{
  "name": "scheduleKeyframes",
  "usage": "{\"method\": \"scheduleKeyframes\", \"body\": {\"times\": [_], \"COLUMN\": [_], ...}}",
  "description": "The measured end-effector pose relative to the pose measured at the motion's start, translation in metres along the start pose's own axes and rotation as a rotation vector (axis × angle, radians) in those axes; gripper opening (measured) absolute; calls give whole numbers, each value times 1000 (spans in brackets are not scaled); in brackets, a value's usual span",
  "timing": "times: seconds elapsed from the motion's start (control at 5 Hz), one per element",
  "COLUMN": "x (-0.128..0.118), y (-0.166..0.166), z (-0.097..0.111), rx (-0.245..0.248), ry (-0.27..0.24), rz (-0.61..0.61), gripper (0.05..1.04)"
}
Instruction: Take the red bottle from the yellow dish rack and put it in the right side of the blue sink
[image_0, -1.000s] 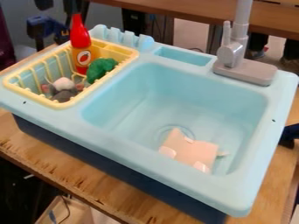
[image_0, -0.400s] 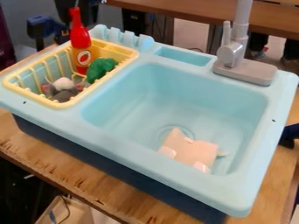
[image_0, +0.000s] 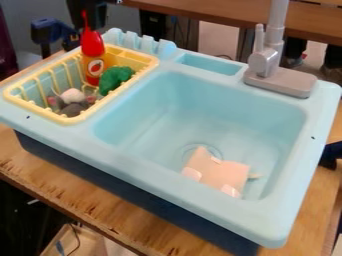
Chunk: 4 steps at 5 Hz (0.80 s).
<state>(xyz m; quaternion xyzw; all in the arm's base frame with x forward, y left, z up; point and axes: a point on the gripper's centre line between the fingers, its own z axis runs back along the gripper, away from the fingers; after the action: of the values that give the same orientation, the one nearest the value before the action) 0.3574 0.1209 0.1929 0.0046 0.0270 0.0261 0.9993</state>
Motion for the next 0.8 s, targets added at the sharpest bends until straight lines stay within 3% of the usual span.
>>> {"method": "scheduleKeyframes", "body": {"times": [0.2, 0.4, 0.6, 0.8], "x": [-12, -40, -71, -83], "y": [1, 3, -6, -42], "z": [11, 58, 104, 117], "rx": [16, 85, 130, 97], "ry": [28, -40, -179, -248], "rz": [50, 185, 259, 192], "gripper": [333, 333, 333, 333]}}
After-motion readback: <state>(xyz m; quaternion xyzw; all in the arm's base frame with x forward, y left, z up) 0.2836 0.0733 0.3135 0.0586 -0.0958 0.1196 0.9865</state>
